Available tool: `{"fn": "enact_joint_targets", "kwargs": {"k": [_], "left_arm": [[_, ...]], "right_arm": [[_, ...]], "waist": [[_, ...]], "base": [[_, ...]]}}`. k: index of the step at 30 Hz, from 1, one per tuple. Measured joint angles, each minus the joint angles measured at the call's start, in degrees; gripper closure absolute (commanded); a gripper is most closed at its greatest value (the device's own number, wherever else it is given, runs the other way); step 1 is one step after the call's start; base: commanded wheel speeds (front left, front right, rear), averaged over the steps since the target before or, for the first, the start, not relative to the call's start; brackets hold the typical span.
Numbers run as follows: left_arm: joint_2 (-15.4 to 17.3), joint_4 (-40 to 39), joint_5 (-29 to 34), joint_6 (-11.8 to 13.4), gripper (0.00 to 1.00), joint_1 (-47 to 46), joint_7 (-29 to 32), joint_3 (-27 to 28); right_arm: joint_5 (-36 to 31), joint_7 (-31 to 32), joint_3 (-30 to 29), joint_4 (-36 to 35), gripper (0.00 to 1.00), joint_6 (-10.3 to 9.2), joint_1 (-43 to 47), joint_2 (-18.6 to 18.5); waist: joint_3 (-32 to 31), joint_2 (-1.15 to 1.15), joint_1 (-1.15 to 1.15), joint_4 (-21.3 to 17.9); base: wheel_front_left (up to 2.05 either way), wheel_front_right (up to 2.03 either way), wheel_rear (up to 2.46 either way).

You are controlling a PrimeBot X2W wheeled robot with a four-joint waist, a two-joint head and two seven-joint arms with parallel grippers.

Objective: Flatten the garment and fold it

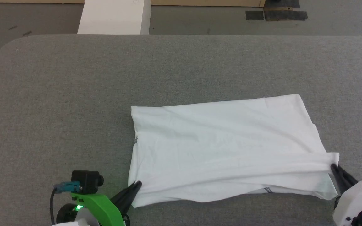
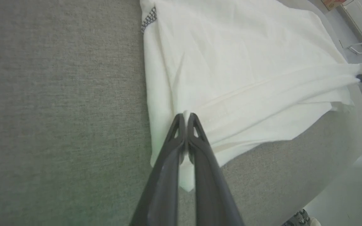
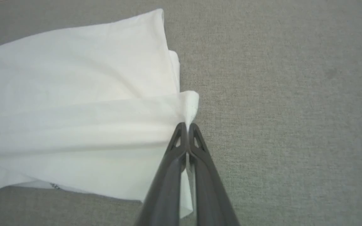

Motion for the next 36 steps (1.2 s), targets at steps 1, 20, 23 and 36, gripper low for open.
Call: {"fn": "enact_joint_targets", "kwargs": {"k": [1,20,23,36], "left_arm": [[-0.3,1.0,-0.1,-0.2,1.0,0.0,-0.4,-0.3],[-5.8,7.1,7.6,3.7,0.0,-3.0,-20.8,4.4],[-7.9,8.7,9.4,5.0,0.0,-5.4,-26.2,5.6],[-15.2,11.7,25.9,7.9,0.0,-12.1,-29.6,17.0]], "right_arm": [[-0.2,0.6,0.4,0.9,1.0,0.0,0.2,0.3],[4.5,4.4,-3.0,-0.1,0.0,-0.02,0.1,6.6],[4.7,4.3,-3.8,0.4,0.0,-0.01,-1.1,7.1],[1.4,4.2,-6.4,16.5,0.0,-0.02,-13.0,8.4]], "waist": [[0.1,0.0,0.0,0.0],[-2.9,0.0,0.0,0.9],[-3.4,0.0,0.0,1.1],[-3.9,0.0,0.01,1.0]], "base": [[0.0,0.0,0.0],[0.0,0.0,0.0],[0.0,0.0,0.0],[0.0,0.0,0.0]]}}
